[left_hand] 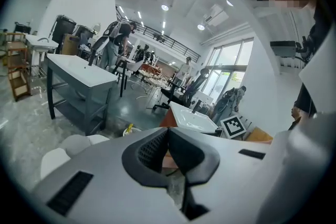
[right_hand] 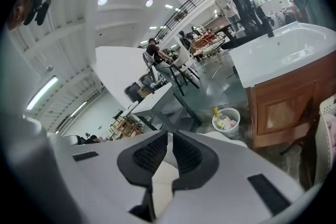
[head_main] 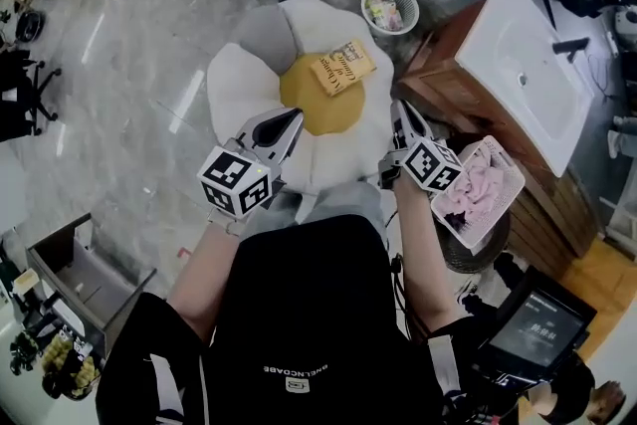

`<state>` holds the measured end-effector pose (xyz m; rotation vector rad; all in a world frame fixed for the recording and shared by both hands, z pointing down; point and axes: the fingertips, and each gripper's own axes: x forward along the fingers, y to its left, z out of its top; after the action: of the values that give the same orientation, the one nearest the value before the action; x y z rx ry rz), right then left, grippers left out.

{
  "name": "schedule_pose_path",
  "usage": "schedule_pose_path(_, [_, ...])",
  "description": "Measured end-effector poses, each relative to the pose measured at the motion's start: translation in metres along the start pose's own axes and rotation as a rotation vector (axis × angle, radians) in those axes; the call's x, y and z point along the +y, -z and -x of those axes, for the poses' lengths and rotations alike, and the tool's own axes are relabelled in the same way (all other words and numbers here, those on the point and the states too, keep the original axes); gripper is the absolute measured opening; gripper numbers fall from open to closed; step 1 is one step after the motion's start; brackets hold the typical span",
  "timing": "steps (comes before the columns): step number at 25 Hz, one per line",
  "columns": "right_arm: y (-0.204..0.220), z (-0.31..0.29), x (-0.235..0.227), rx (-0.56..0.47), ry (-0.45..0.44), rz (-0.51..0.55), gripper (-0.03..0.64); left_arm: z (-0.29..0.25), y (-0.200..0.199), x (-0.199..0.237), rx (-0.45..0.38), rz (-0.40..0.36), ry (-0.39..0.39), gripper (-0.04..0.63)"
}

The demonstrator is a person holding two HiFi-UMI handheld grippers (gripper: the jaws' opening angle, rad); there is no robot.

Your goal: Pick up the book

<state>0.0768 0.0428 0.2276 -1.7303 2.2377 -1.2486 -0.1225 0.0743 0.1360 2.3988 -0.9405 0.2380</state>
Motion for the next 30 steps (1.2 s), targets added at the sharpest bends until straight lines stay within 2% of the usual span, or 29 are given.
schedule_pose_path(17, [0.059,-0.079,-0.093,0.187,-0.002,-0.010,0.044,-0.039,0.057,0.030,0.060,0.085,-0.124,0.015])
schedule_pose_path(27, [0.080,-0.127,-0.140,0.241,0.037,-0.033,0.044,-0.053,0.086,0.060,0.086,0.127,-0.177,0.015])
schedule_pose_path(30, [0.092,-0.144,-0.167,0.257,0.047,-0.059,0.044,-0.063,0.104,0.070,0.102,0.140,-0.194,0.015])
